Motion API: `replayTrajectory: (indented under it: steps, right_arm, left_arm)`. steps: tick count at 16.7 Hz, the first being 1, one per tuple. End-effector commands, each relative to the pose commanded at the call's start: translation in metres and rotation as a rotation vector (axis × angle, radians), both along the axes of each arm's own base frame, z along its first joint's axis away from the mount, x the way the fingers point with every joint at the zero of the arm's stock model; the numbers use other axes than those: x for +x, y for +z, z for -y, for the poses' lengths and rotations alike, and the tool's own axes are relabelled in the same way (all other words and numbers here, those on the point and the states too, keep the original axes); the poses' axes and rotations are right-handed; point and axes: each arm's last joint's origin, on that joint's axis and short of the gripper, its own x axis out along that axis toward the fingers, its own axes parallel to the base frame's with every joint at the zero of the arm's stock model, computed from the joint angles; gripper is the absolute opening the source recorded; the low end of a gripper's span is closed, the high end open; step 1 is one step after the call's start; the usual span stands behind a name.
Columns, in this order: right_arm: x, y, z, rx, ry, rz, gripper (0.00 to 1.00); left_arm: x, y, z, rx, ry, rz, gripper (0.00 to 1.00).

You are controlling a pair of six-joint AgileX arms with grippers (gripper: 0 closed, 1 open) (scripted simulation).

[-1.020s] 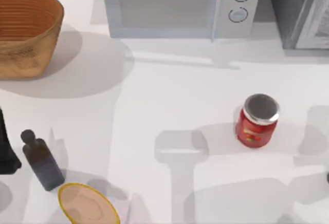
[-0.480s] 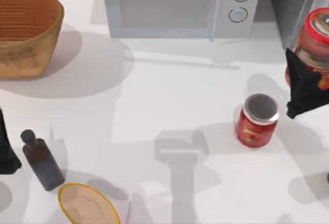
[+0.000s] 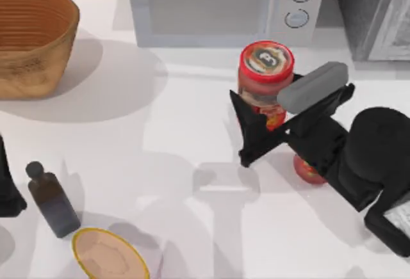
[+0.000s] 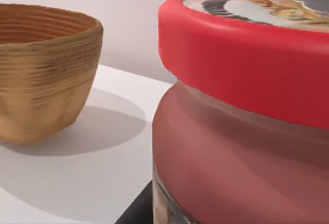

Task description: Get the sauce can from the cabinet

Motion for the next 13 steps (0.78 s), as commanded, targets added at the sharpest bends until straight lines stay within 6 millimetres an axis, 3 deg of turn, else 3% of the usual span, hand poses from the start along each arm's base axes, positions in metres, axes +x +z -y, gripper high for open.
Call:
replayTrajectory:
  steps: [6, 13]
  right_arm:
    - [-0.003, -0.047, -0.049, 0.019, 0.118, 0.026, 0.0]
    - [-0.006, -0.057, -0.056, 0.019, 0.139, 0.022, 0.0]
  left_arm:
    - [0.0, 0.0, 0.0, 0.0, 0.0, 0.0, 1.0]
    - [0.0, 0.0, 0.0, 0.0, 0.0, 0.0, 1.0]
